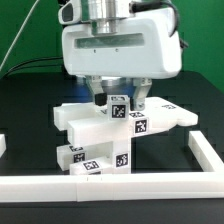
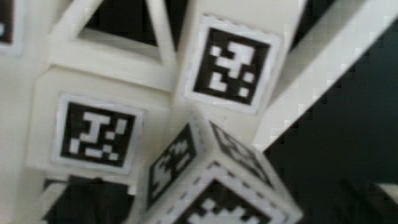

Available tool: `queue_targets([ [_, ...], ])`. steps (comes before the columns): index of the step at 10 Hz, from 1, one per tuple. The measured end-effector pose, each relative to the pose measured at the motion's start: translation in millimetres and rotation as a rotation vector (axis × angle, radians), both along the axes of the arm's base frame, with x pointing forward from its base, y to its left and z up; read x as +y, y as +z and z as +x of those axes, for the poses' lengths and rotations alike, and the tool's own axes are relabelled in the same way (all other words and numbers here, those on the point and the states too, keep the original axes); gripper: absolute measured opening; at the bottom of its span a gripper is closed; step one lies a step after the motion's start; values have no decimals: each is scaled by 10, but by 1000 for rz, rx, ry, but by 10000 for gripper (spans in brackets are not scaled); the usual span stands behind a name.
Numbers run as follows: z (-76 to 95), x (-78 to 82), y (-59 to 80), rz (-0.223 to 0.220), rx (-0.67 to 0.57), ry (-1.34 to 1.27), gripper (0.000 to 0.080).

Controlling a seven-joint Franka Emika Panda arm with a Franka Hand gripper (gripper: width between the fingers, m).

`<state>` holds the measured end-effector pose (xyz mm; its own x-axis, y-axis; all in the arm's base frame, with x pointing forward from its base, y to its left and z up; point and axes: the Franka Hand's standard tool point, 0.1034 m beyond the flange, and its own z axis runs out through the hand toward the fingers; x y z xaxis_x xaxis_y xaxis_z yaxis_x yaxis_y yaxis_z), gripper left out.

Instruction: Assemble chair

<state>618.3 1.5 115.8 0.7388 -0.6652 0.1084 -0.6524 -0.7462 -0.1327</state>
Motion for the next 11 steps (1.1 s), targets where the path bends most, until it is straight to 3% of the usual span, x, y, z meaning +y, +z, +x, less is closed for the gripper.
queue_targets([
  [1,-10,59,-13,-26,2,129,646],
  [3,-7,39,-12,-57,-3,284,646],
  [5,4,51,-53,-115,7,496,649],
  [7,5,39,-49,-113,7,476,649],
  [10,4,47,-52,-87,8,327,279],
  [11,4,47,-52,-77,9,266,279],
])
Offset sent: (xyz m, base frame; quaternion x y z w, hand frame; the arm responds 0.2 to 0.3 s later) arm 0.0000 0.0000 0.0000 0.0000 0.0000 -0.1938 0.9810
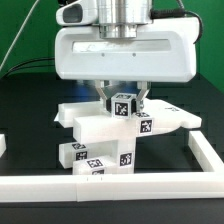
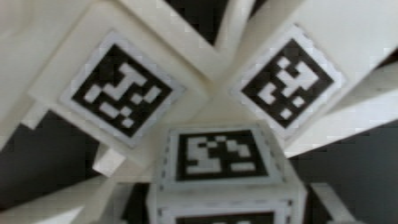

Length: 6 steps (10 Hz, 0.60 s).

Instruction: Assemble chair

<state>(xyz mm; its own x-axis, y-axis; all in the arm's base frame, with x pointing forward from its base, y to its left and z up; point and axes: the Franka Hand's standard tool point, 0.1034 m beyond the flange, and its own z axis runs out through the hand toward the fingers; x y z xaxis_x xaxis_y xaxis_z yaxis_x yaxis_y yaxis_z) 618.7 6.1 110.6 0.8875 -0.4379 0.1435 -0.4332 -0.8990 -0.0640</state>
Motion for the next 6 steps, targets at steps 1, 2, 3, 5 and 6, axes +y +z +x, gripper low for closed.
queue_targets([
  [1,0,2,-1,9,0,-50,280],
  [2,-1,12,-3,32,-1,-156,280],
  [3,-1,14,-5,40,-1,-205,280],
  [5,-3,25,-10,68,-1,-328,280],
  [6,-3,30,-11,77,-1,-376,281],
])
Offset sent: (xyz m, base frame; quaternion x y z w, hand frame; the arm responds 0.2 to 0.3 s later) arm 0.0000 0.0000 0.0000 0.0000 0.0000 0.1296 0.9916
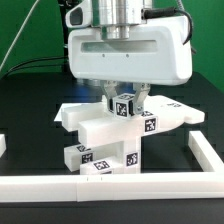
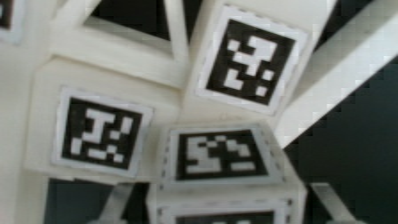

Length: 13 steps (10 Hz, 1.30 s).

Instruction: Assemble chair

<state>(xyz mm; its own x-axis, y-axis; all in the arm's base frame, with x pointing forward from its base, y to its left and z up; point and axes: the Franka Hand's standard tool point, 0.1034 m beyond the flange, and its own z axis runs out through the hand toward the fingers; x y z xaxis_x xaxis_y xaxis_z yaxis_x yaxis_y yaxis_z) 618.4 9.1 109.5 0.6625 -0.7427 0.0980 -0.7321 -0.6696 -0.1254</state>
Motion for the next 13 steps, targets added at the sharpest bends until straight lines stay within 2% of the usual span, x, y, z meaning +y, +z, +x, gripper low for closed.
queue_targets([
  [9,6,46,3,124,6,-557,281],
  [11,3,50,1,115,7,-503,281],
  [12,-2,61,6,108,18,-444,435],
  [13,1,69,24,81,33,-267,435],
])
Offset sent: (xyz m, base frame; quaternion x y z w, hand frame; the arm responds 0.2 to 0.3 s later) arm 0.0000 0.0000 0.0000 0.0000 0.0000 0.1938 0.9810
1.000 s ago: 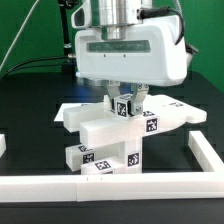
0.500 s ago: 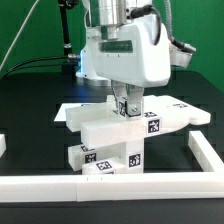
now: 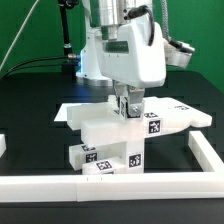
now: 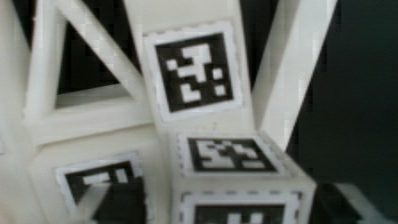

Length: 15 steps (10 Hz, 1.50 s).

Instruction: Assemble chair

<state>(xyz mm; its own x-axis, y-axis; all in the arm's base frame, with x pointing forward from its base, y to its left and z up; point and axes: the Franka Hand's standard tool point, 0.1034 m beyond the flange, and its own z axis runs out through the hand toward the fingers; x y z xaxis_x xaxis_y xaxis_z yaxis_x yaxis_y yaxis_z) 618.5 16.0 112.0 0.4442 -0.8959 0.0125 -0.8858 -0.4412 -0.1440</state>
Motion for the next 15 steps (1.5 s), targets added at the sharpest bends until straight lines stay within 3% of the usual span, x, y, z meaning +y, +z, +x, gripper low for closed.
queue_targets([
  [1,17,23,19,-29,-2,186,590],
  [2,4,40,4,-44,-6,306,631],
  [6,-11,40,-14,-82,-19,546,648],
  [7,10,36,-2,-158,-14,864,648],
  [8,23,23,-1,-176,-17,972,648],
  [9,20,22,-3,-167,-16,918,645],
  [10,20,23,-3,-165,-15,898,539],
  [11,20,23,-4,-163,-15,883,539],
  [12,20,27,-4,-152,-13,802,322],
  [13,21,28,-4,-141,-12,723,281],
  [15,20,31,-5,-126,-10,622,281],
])
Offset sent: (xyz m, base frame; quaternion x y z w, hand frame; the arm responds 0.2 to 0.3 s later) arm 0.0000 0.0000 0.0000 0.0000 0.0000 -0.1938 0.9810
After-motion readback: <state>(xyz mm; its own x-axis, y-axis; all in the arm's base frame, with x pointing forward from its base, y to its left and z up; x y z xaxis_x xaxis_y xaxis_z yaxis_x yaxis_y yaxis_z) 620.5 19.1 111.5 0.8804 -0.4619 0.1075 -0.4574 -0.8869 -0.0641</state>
